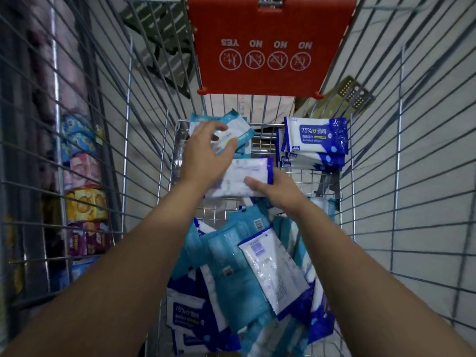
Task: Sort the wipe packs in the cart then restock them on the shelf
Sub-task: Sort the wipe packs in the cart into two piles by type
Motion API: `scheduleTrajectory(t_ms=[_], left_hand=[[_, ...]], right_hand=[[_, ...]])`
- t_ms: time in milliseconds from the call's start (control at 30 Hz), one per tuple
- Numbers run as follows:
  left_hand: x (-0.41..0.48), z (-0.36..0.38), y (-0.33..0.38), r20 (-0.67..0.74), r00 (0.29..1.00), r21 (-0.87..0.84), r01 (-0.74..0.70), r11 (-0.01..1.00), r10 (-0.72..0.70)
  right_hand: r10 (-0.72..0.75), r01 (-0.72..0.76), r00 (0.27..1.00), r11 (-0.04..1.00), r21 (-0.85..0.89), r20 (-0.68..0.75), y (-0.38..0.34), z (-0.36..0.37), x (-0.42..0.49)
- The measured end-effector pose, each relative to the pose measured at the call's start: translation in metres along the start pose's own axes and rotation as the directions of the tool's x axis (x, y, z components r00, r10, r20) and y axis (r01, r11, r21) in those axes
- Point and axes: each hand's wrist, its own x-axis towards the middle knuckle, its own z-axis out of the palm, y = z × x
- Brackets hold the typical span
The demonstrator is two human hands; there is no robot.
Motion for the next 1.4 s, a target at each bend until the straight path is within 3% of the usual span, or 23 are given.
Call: scheduleTrajectory(t_ms=[67, 167, 233, 300, 433, 533, 600, 667, 733, 800, 900, 1033, 1100, 1200, 1267, 1400], left_hand=[[-0.004, 0.003, 0.012, 0.110, 0.994, -0.066, 0.025, 0.997, -0.018], [-0.002, 0.014, 0.029, 0.110, 0.994, 0.020, -0.018, 1.000, 0.016], [0.006, 0.022, 0.048, 0.171, 0.980, -0.228, 0.138, 0.964, -0.100], [0.017, 0.038, 0.064, 0.337, 0.918, -0.438, 0.349, 0.829, -0.208], [0.035, 0.075, 0.090, 0.527, 0.808, -0.458, 0.532, 0.713, -0.265], [0.041, 0.096, 0.102, 0.513, 0.787, -0.483, 0.594, 0.643, -0.342], [0.039, 0.107, 0.106, 0.427, 0.853, -0.448, 0.487, 0.750, -0.299], [0.034, 0.112, 0.106, 0.364, 0.920, -0.356, 0.281, 0.892, -0.145], [0.028, 0.117, 0.099, 0.360, 0.933, -0.284, 0.125, 0.951, -0.015], [0.024, 0.120, 0.091, 0.318, 0.948, -0.141, 0.035, 0.989, 0.012], [0.017, 0.118, 0.084, 0.261, 0.965, 0.197, -0.035, 0.980, -0.018], [0.016, 0.114, 0.072, 0.339, 0.934, 0.421, -0.259, 0.870, 0.114], [0.017, 0.113, 0.069, 0.376, 0.908, 0.389, -0.336, 0.858, 0.184], [0.020, 0.113, 0.066, 0.369, 0.906, 0.182, -0.291, 0.939, 0.209], [0.021, 0.111, 0.065, 0.384, 0.896, 0.135, -0.293, 0.947, 0.223], [0.020, 0.097, 0.075, 0.218, 0.902, 0.055, -0.393, 0.918, 0.373]], right_hand=[[-0.043, 0.060, 0.994, 0.985, 0.162, -0.103, -0.010, -0.021, -0.008], [-0.031, 0.123, 0.974, 0.906, 0.406, -0.225, -0.025, -0.045, -0.017], [-0.005, 0.164, 0.964, 0.801, 0.576, -0.267, -0.035, -0.058, -0.019], [0.029, 0.176, 0.960, 0.714, 0.677, -0.280, -0.042, -0.068, -0.019], [0.161, 0.223, 0.914, 0.566, 0.794, -0.372, -0.042, -0.083, -0.010], [0.268, 0.242, 0.857, 0.544, 0.803, -0.440, -0.036, -0.088, -0.007], [0.307, 0.235, 0.818, 0.592, 0.771, -0.486, -0.033, -0.087, -0.007], [0.321, 0.273, 0.775, 0.606, 0.747, -0.544, -0.031, -0.082, -0.006], [0.310, 0.314, 0.751, 0.610, 0.728, -0.583, -0.030, -0.076, -0.007], [0.296, 0.328, 0.744, 0.619, 0.714, -0.599, -0.023, -0.070, -0.007], [0.308, 0.321, 0.730, 0.634, 0.704, -0.610, -0.013, -0.062, -0.009], [0.311, 0.330, 0.694, 0.664, 0.671, -0.649, 0.003, -0.057, -0.002], [0.297, 0.324, 0.698, 0.681, 0.657, -0.652, 0.006, -0.054, -0.001], [0.283, 0.338, 0.699, 0.679, 0.652, -0.656, 0.007, -0.057, -0.002], [0.292, 0.353, 0.701, 0.650, 0.672, -0.651, 0.008, -0.060, 0.000], [0.382, 0.344, 0.683, 0.583, 0.736, -0.622, 0.004, -0.056, 0.004]])
